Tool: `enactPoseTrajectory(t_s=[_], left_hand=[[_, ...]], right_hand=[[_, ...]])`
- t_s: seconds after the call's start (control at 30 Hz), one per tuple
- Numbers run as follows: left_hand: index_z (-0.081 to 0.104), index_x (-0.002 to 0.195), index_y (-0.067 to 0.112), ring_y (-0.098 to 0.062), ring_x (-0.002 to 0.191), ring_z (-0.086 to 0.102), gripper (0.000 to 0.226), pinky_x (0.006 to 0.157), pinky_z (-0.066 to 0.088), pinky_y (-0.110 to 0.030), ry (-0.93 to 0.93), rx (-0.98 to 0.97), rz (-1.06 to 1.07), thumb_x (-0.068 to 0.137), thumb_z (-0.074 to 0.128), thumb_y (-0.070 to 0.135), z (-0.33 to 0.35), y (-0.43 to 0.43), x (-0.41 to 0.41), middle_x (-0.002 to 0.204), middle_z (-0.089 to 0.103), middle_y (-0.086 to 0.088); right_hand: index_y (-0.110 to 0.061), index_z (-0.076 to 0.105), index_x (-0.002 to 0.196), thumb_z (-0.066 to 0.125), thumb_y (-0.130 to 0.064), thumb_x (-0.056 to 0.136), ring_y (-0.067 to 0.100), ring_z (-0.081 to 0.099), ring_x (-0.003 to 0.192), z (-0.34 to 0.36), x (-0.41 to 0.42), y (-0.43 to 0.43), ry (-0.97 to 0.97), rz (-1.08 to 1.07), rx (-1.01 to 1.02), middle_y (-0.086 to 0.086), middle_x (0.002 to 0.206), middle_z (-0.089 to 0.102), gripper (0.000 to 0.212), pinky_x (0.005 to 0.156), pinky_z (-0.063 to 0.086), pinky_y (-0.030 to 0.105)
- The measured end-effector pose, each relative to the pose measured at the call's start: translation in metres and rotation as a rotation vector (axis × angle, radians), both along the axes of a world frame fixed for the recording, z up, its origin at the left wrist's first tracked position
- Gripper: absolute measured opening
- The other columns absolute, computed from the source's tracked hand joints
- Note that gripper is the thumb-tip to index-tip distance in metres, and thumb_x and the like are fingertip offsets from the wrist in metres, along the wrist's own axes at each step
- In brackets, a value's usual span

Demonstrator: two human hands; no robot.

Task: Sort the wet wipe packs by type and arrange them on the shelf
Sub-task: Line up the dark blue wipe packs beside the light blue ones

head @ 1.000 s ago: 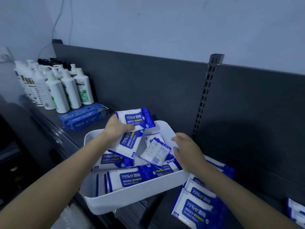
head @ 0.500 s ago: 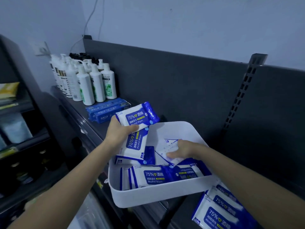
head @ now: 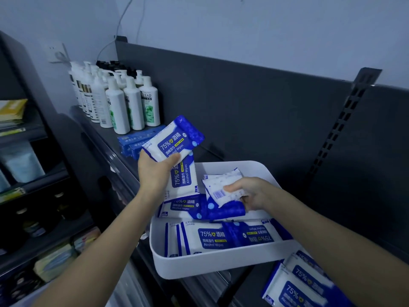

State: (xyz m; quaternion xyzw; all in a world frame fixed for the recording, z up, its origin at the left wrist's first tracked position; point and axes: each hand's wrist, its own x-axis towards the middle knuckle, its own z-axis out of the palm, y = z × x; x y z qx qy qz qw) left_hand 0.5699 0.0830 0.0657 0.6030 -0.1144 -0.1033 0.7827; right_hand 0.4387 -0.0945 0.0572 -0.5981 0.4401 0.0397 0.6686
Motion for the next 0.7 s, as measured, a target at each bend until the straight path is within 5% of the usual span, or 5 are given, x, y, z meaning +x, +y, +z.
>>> enactPoseTrajectory(t_s=[0.13, 0.4, 0.57, 0.7], left_hand=[[0.057, 0.114, 0.017, -0.019, 0.081, 0.073, 0.043, 0.067, 0.058, -0.036, 0.036, -0.116, 0.092, 0.076, 0.076, 0.006, 0.005, 0.004, 0.0, 0.099, 0.073, -0.002], [0.056, 0.12, 0.014, -0.022, 0.088, 0.072, 0.049, 0.074, 0.059, -0.04, 0.14, -0.219, 0.236, 0.076, 0.074, 0.004, -0.003, 0.015, 0.01, 0.107, 0.071, -0.005], [0.057, 0.102, 0.028, -0.019, 0.089, 0.071, 0.039, 0.075, 0.057, -0.038, 0.1, -0.185, 0.227, 0.076, 0.074, 0.004, 0.0, 0.013, 0.006, 0.104, 0.071, -0.001], [0.058, 0.114, 0.018, -0.018, 0.087, 0.072, 0.042, 0.075, 0.059, -0.038, 0.077, -0.168, 0.214, 0.077, 0.072, 0.002, 0.006, 0.014, 0.002, 0.103, 0.072, -0.002]], right_hand=[[-0.007, 0.061, 0.089, 0.064, -0.006, 0.087, 0.024, 0.064, 0.075, 0.008, 0.009, 0.018, -0.041, 0.063, 0.093, 0.009, 0.068, 0.071, 0.003, 0.067, 0.053, 0.039], [-0.003, 0.058, 0.113, 0.073, 0.003, 0.076, 0.032, 0.07, 0.082, -0.017, 0.045, 0.045, -0.051, 0.059, -0.043, 0.018, 0.096, 0.071, 0.04, 0.07, 0.058, 0.048], [-0.007, 0.062, 0.11, 0.073, 0.006, 0.073, 0.031, 0.067, 0.092, -0.015, 0.045, 0.057, -0.092, 0.114, -0.139, 0.015, 0.102, 0.069, 0.041, 0.08, 0.057, 0.045], [-0.005, 0.066, 0.104, 0.069, 0.013, 0.072, 0.03, 0.069, 0.087, -0.001, 0.038, 0.055, -0.269, -0.019, -0.182, 0.015, 0.097, 0.071, 0.037, 0.072, 0.058, 0.039]])
